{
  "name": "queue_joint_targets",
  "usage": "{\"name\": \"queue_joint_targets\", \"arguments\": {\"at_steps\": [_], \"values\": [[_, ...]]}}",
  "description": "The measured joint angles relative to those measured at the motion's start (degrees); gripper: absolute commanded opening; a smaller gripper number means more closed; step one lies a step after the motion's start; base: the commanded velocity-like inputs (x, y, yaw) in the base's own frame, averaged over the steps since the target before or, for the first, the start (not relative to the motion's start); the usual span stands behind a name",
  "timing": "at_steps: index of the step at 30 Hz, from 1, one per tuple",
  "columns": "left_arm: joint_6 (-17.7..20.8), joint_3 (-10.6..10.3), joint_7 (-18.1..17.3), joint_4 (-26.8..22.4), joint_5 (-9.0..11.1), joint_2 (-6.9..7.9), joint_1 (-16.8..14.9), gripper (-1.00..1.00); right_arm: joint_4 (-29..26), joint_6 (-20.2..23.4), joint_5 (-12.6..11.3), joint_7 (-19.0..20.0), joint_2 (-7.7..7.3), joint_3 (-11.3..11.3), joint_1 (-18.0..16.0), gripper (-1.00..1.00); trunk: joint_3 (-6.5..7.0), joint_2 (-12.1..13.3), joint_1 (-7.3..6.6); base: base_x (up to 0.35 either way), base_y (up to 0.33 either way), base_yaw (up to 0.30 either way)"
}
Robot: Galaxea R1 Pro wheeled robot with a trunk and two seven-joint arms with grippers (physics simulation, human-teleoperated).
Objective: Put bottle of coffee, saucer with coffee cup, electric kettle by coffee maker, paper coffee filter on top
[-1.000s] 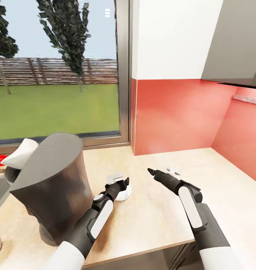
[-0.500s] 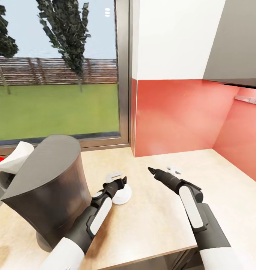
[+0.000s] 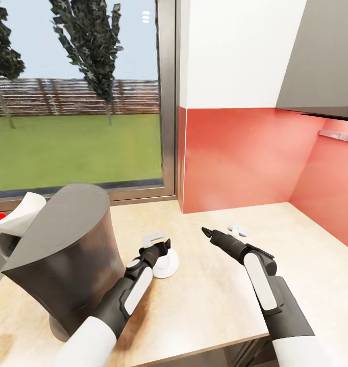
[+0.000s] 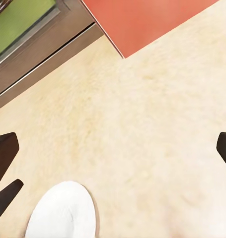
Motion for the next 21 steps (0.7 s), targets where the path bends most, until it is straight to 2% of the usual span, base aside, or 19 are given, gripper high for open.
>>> {"name": "queue_joint_targets", "arguments": {"at_steps": [5, 6, 7, 18, 21], "values": [[-1.61, 0.01, 0.01, 1.61, 0.03, -0.03, -0.10, 1.00, 0.00, 0.01, 0.00, 0.00, 0.00, 0.05, 0.00, 1.00, 0.00, 0.00, 0.00, 0.000, 0.000, 0.000], [-2.61, 0.07, -0.01, 8.37, 0.08, -0.04, -0.06, 1.00, 0.00, 0.00, -0.01, -0.01, 0.00, 0.06, 0.00, 1.00, -0.01, -0.02, -0.01, 0.000, 0.000, 0.000], [-2.86, 0.01, -0.07, 9.81, -0.82, -0.04, -0.10, 1.00, 0.00, 0.00, 0.00, -0.02, 0.00, 0.03, 0.00, 1.00, 0.01, -0.01, 0.00, 0.000, 0.000, 0.000], [-2.98, 0.03, -0.13, 9.62, -0.69, -0.05, 0.09, 1.00, 0.00, 0.00, -0.01, 0.02, 0.00, 0.05, 0.00, 1.00, 0.01, -0.03, -0.01, 0.000, 0.000, 0.000], [-5.59, 0.03, -0.02, 10.83, -0.50, -0.13, 0.07, 1.00, 0.00, 0.00, 0.00, -0.01, 0.00, 0.06, 0.00, 1.00, 0.01, -0.04, -0.02, 0.000, 0.000, 0.000]]}}
